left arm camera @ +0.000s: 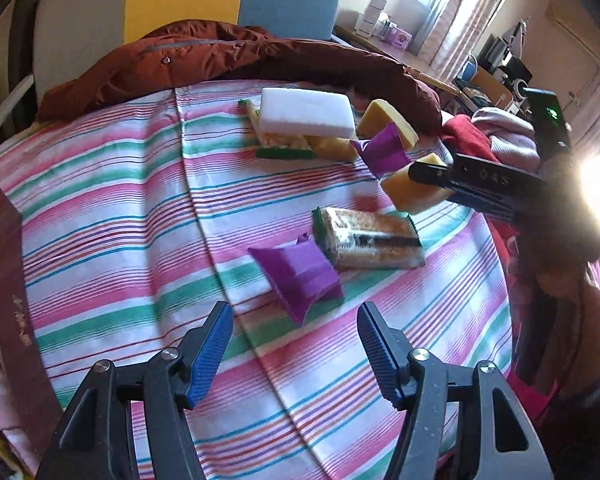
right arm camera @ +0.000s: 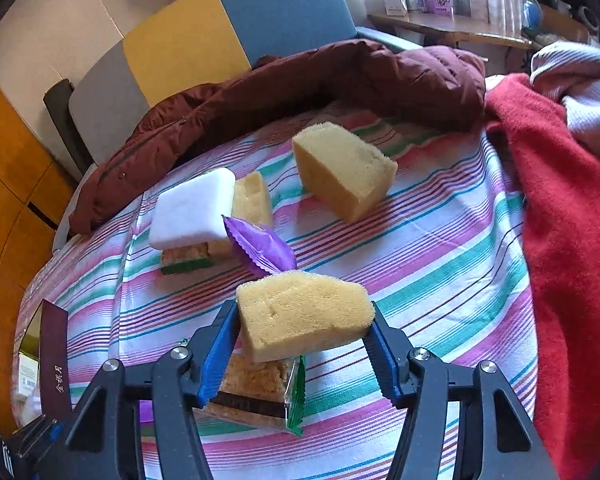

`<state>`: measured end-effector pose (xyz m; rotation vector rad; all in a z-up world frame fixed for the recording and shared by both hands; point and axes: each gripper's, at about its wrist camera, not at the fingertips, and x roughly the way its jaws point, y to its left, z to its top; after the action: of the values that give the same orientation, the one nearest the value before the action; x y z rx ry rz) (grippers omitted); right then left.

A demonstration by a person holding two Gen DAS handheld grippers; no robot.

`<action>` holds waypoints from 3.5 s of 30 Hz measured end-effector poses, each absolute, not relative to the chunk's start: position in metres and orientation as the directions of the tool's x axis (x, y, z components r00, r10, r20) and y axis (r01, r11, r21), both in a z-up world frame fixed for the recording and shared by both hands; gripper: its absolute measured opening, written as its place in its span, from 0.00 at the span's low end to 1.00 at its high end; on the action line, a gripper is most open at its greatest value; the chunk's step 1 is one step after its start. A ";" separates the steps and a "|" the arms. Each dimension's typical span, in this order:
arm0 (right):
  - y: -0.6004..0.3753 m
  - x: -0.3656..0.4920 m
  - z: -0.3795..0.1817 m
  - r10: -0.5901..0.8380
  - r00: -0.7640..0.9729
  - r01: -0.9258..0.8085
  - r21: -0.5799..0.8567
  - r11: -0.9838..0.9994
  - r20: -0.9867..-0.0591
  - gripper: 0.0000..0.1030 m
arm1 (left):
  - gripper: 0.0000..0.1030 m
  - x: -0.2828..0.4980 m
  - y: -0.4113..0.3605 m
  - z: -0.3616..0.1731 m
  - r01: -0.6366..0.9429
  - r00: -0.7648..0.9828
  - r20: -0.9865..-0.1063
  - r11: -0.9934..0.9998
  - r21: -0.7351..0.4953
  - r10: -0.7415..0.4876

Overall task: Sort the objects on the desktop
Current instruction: 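Grasp the purple packet with the left tool while the right tool grasps the yellow sponge, then carry the purple packet and yellow sponge over the gold tray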

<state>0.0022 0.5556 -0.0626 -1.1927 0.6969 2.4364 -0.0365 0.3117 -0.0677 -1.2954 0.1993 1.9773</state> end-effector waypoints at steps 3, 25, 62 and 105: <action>0.555 0.004 -0.058 0.095 -0.595 -0.496 0.271 -0.825 -0.798 0.60 | 0.64 -0.044 0.319 -0.071 -0.629 -0.197 -0.843 -0.724 -0.283 0.500; 0.554 0.019 -0.030 0.165 -0.657 -0.493 0.253 -0.832 -0.736 0.59 | 0.50 -0.056 0.351 -0.101 -0.641 -0.273 -0.856 -0.747 -0.178 0.438; 0.476 -0.010 -0.044 -0.151 -0.651 -0.128 0.304 -0.944 -0.743 0.58 | 0.44 -0.020 0.260 -0.055 -0.606 -0.469 -0.777 -0.793 -0.063 0.420; 0.225 -0.038 -0.006 -0.493 -0.583 0.276 0.413 -0.868 -0.645 0.58 | 0.44 -0.051 -0.023 -0.017 -0.080 -0.708 -0.687 -0.986 -0.149 0.162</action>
<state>-0.0380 0.2249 -0.0063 -1.4707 0.4966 3.2288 -0.0507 -0.0234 -0.0165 -1.1348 -0.1639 2.7837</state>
